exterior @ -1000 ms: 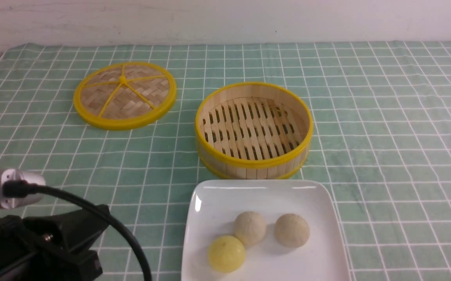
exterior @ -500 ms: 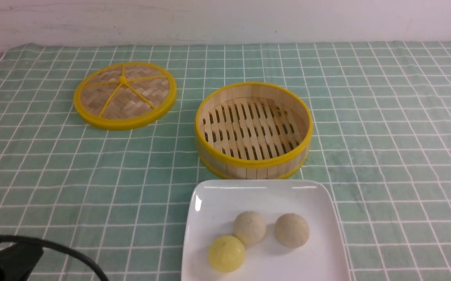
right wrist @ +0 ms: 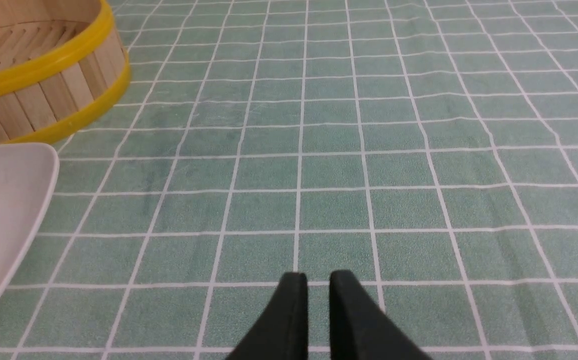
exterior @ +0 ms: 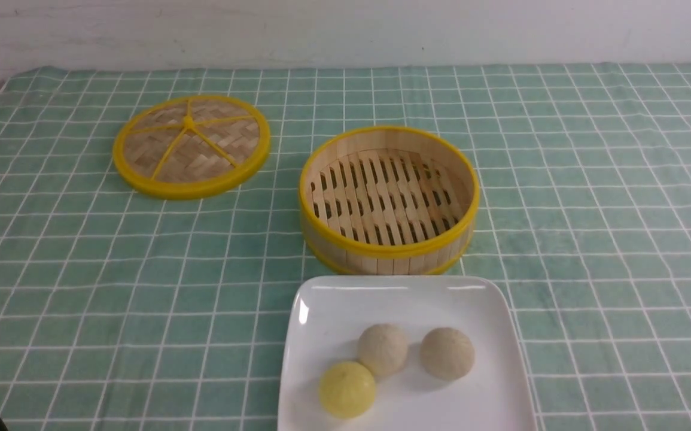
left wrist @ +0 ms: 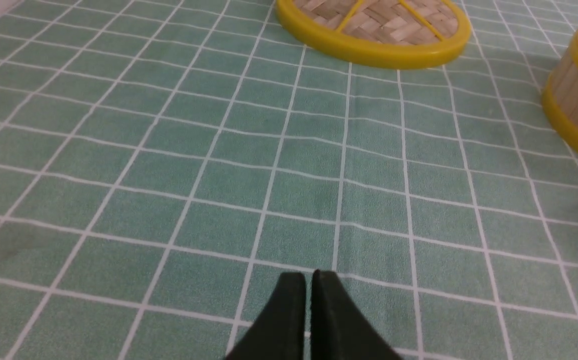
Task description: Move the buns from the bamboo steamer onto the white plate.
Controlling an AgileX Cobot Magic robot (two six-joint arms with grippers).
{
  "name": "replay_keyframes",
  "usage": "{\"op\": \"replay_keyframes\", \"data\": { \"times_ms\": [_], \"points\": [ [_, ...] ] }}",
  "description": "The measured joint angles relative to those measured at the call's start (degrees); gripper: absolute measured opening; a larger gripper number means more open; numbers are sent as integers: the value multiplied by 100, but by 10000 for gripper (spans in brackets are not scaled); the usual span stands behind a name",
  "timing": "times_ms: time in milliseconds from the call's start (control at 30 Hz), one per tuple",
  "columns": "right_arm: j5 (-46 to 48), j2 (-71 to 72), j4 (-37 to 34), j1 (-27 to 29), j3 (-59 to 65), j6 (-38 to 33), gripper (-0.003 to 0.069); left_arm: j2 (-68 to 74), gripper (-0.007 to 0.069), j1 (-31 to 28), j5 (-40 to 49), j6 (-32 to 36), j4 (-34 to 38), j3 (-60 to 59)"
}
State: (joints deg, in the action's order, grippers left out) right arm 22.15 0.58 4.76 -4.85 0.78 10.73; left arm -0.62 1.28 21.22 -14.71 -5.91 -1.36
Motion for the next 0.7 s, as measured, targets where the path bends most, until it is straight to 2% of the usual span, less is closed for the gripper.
{"op": "replay_keyframes", "data": {
  "times_ms": [700],
  "points": [
    [0,0,0,0,0,0,120,-7,71,0,15,2,-105,0]
  ]
}}
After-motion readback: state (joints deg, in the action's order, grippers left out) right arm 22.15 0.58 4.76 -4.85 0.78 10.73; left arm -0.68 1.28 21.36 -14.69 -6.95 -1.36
